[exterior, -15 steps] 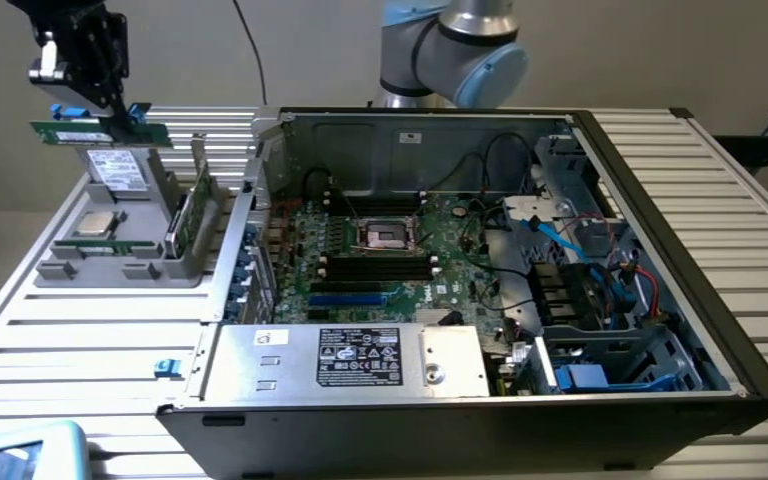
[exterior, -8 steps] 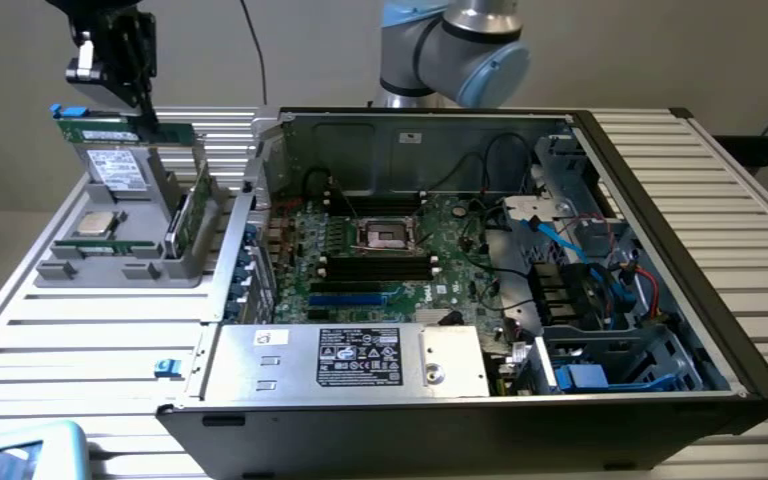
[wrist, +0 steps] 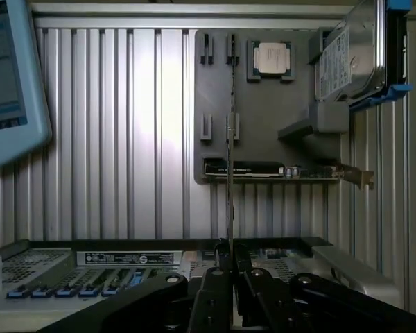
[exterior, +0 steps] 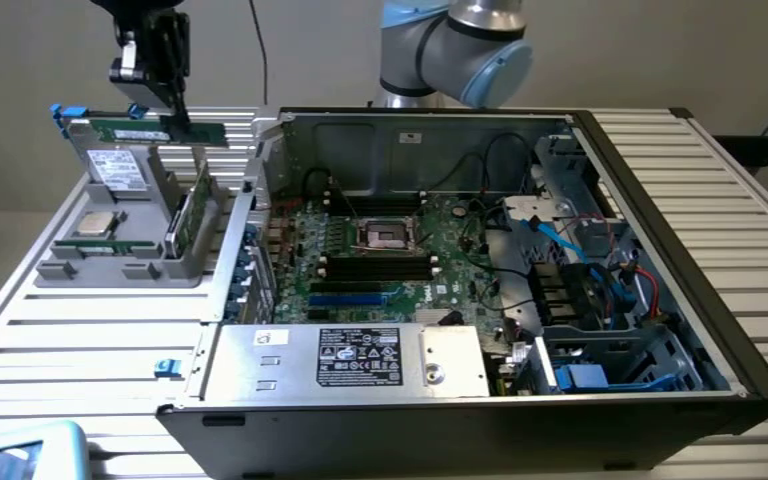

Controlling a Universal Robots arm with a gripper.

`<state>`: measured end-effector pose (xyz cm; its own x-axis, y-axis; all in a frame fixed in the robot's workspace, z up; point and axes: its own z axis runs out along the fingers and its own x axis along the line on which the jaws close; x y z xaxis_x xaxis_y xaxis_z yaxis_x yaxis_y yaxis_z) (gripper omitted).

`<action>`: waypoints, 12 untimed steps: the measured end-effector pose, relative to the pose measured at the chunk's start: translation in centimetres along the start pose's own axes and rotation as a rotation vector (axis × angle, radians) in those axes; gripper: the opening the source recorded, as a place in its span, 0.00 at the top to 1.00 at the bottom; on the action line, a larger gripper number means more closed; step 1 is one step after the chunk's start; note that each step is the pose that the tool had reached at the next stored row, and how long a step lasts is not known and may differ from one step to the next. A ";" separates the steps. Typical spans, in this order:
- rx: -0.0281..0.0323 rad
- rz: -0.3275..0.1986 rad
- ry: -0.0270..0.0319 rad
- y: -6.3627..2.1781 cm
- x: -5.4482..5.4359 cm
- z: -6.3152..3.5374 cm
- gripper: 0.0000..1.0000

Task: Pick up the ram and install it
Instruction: 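Pick up the ram and move it above insertion slot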

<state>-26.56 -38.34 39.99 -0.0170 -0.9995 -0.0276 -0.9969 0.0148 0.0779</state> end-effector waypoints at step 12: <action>-0.0036 -0.004 0.0004 -5.42 -0.1 -0.51 0.87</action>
<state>-21.12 -38.34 40.08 -0.0126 -0.9995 -0.0275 -0.9966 0.0103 0.0813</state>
